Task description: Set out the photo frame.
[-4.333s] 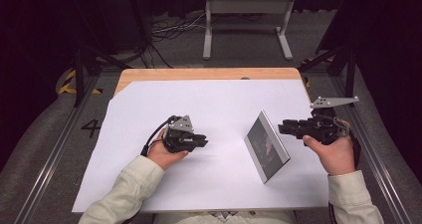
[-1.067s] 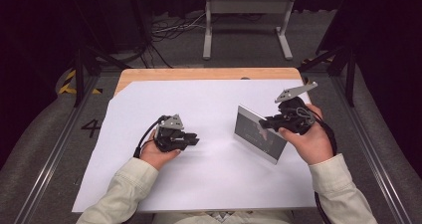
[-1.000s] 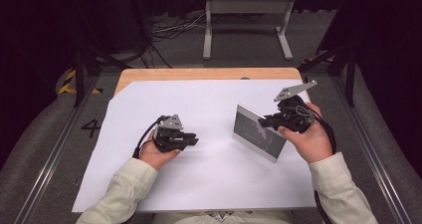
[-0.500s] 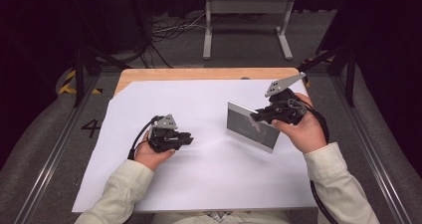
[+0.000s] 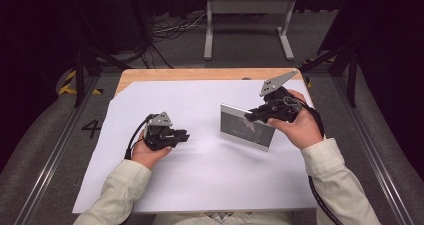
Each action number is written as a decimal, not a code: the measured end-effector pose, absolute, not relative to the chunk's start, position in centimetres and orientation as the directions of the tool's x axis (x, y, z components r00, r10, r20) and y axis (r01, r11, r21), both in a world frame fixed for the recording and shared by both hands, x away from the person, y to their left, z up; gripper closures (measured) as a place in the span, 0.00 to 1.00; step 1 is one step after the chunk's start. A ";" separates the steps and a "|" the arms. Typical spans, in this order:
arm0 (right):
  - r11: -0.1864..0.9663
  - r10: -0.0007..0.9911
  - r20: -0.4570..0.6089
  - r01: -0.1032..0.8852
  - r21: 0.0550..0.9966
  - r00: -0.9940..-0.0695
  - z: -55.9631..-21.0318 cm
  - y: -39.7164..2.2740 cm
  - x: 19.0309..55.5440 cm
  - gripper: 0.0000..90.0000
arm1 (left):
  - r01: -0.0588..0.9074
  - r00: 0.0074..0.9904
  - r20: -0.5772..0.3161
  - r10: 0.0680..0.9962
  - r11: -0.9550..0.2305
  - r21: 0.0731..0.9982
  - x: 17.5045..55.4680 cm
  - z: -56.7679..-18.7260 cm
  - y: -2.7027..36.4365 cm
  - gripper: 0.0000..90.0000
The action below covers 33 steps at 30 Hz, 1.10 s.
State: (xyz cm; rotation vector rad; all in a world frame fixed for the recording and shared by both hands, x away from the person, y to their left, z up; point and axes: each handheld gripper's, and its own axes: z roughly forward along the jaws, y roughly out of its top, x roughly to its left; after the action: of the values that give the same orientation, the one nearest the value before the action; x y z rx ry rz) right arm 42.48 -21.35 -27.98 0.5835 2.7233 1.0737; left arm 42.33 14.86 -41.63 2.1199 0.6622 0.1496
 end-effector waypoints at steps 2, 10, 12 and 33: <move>0.675 0.384 -0.002 0.280 0.683 -0.923 -28.1 -21.1 42.7 0.94 | 0.413 0.843 -0.139 0.519 -0.459 0.787 42.4 -41.7 15.1 0.82; 0.685 0.327 0.005 0.241 0.688 -0.945 -28.2 -20.7 43.2 0.94 | 0.421 0.836 -0.144 0.529 -0.452 0.786 42.6 -41.8 15.4 0.82; 0.691 0.307 0.008 0.229 0.685 -0.952 -28.3 -20.4 43.3 0.94 | 0.425 0.835 -0.149 0.529 -0.449 0.786 42.7 -41.8 15.5 0.82; 0.725 0.157 0.055 0.153 0.672 -0.986 -29.9 -18.8 44.1 0.94 | 0.433 0.834 -0.162 0.527 -0.445 0.784 42.8 -42.0 15.5 0.82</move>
State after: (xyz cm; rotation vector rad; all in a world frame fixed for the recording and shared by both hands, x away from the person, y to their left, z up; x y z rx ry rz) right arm 44.08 -18.76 -29.85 0.2624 2.9122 1.1340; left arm 42.80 15.52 -42.04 2.1025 0.7014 0.1314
